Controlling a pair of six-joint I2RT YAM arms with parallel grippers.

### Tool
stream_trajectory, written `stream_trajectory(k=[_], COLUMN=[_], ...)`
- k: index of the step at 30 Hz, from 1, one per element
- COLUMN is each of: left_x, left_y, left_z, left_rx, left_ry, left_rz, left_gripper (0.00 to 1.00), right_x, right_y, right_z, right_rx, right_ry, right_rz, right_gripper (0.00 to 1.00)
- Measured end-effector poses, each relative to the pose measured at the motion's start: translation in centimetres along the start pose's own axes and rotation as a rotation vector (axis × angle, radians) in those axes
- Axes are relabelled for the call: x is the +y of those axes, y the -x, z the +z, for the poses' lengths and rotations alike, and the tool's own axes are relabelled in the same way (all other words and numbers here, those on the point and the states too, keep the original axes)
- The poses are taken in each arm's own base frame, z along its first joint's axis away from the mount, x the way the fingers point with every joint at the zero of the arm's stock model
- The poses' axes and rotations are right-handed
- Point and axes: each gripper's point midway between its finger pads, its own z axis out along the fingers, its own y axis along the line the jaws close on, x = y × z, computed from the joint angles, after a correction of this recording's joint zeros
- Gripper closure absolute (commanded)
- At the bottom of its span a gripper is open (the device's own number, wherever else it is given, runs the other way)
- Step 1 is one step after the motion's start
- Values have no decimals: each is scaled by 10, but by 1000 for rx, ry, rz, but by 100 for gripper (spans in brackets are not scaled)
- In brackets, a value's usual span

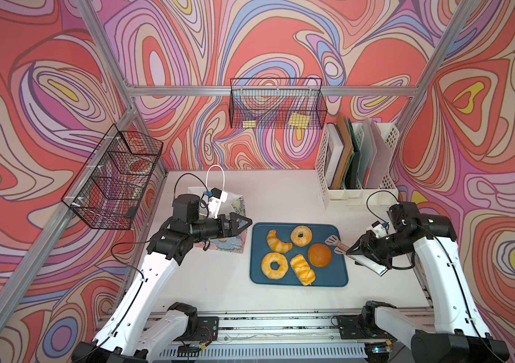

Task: Pack bread into a paper bag
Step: Pick up the fake bread from the plate.

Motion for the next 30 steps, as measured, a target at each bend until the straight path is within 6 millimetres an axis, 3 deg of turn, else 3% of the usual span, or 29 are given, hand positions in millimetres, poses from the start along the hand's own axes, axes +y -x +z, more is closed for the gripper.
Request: stream_trajectory(k=[13,30], left_x=[-6,-7], left_y=[-4,-4], left_z=[-8,-9], left_rx=[-9,-12], left_ry=[-6,-2], left_rz=[5,7], left_gripper=[11,11], right_x=[-18,-11], right_y=[-9,-2], right_z=[20,33], right_rx=[87,133], right_ry=[-63,-70], right_rz=[25,6], right_gripper=[56,55])
